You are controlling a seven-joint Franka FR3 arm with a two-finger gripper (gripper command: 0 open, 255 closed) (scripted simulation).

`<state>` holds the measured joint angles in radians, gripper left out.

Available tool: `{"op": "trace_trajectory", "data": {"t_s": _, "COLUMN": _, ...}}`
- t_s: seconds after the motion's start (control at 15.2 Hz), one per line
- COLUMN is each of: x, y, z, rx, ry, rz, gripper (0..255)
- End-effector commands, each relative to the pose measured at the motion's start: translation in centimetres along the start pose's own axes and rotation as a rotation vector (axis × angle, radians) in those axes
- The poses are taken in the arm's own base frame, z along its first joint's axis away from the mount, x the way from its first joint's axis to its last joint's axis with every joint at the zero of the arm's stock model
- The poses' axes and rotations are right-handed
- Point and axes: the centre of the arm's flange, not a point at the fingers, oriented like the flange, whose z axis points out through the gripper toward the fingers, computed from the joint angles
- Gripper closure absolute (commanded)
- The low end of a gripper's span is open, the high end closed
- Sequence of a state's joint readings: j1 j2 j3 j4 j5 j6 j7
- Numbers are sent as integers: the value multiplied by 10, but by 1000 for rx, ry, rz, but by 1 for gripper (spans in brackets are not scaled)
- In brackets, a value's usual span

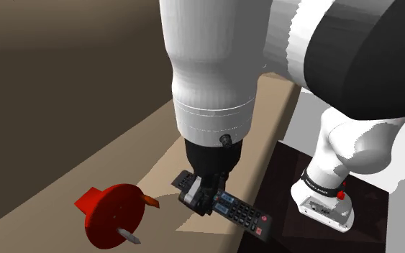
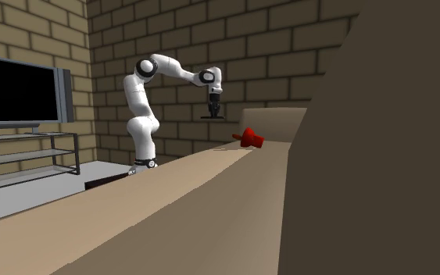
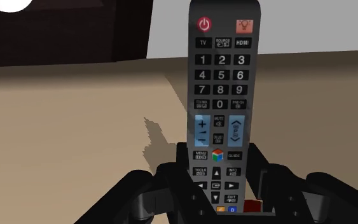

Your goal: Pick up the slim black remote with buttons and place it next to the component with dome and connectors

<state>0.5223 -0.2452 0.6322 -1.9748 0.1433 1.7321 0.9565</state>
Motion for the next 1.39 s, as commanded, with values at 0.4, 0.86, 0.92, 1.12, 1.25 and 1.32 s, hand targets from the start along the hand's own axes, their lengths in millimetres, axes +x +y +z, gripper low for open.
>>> {"op": "trace_trajectory", "data": {"t_s": 0.4, "x": -1, "y": -4, "z": 41, "rx": 0, "ry": 0, "rz": 1, "gripper": 255}}
{"op": "trace_trajectory", "data": {"t_s": 0.86, "x": 0, "y": -5, "z": 78, "rx": 0, "ry": 0, "rz": 1, "gripper": 255}}
{"op": "trace_trajectory", "data": {"t_s": 0.92, "x": 0, "y": -5, "z": 83, "rx": 0, "ry": 0, "rz": 1, "gripper": 255}}
{"op": "trace_trajectory", "data": {"t_s": 1.12, "x": 0, "y": -6, "z": 99, "rx": 0, "ry": 0, "rz": 1, "gripper": 255}}
{"op": "trace_trajectory", "data": {"t_s": 1.25, "x": 1, "y": -6, "z": 109, "rx": 0, "ry": 0, "rz": 1, "gripper": 255}}
{"op": "trace_trajectory", "data": {"t_s": 1.32, "x": 1, "y": -7, "z": 115, "rx": 0, "ry": 0, "rz": 1, "gripper": 255}}
